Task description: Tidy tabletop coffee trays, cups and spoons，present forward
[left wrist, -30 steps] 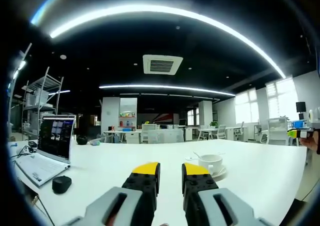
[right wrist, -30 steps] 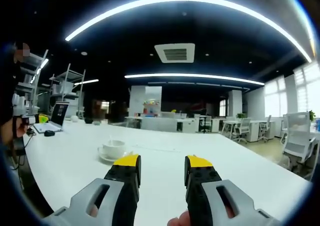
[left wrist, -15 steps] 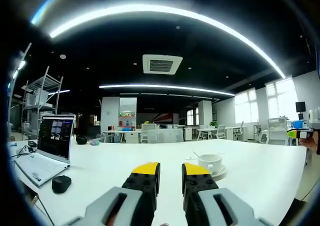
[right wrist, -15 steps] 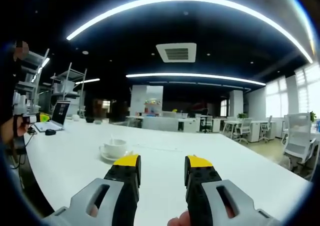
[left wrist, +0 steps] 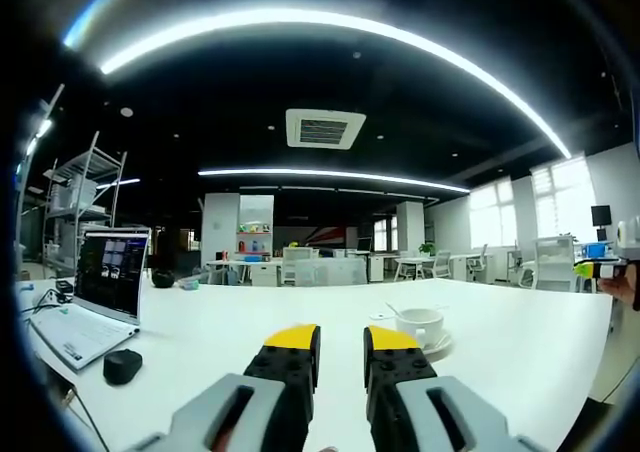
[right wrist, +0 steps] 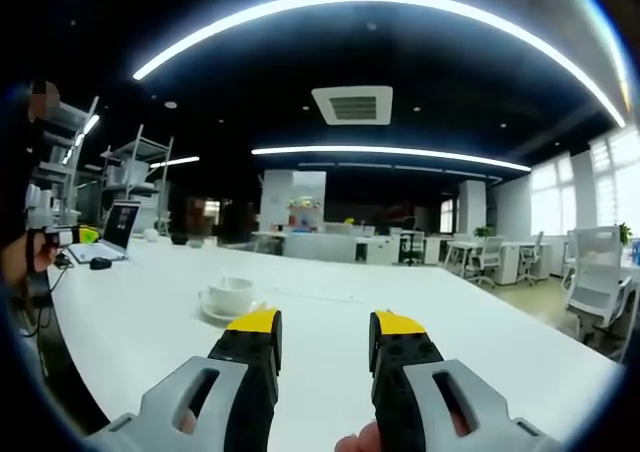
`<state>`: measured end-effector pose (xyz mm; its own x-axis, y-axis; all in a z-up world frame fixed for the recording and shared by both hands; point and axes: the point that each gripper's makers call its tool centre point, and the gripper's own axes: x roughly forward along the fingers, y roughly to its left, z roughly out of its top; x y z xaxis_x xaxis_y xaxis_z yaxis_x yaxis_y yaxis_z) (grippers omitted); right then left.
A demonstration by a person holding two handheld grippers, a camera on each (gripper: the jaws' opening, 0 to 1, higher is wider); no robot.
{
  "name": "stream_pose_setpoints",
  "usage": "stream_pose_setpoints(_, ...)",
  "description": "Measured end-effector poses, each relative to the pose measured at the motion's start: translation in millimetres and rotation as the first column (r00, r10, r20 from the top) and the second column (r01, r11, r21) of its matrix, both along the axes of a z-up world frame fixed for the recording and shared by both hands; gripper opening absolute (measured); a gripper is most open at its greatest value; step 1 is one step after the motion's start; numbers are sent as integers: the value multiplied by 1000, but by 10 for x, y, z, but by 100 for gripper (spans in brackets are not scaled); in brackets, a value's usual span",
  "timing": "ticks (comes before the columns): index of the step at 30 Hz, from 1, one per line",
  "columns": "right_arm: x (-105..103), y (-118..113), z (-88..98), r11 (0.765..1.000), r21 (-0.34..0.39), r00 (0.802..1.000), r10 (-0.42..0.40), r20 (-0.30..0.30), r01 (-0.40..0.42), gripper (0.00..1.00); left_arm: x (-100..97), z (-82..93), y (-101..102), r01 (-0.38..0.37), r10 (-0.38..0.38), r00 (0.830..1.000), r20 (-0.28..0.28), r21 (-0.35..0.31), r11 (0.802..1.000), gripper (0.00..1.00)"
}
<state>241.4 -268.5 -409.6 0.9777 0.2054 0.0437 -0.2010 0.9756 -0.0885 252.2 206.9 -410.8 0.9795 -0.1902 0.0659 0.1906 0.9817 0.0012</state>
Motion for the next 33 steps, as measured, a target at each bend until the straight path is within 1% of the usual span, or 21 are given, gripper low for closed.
stream_pose_setpoints(6, -8, 7, 0, 1000, -2, 1000, 1, 0, -1, 35, 9, -2, 9, 1, -1, 1000, 1, 0, 1000, 20)
stream_pose_setpoints(9, -13, 8, 3, 1000, -3, 1000, 2, 0, -2, 35, -14, -5, -17, 1, -1, 1000, 0, 0, 1000, 20)
stream_pose_setpoints(12, -15, 9, -1, 1000, -5, 1000, 4, -2, -4, 35, -2, -19, 20, -3, 3, 1000, -2, -2, 1000, 20)
stream_pose_setpoints(20, -20, 43, -30, 1000, -6, 1000, 11, -8, -11, 35, -20, -60, 33, -6, 6, 1000, -8, -3, 1000, 20)
stream_pose_setpoints(33, -25, 35, -28, 1000, -6, 1000, 9, -6, -9, 35, -15, -22, 37, -2, 2, 1000, 0, -3, 1000, 20)
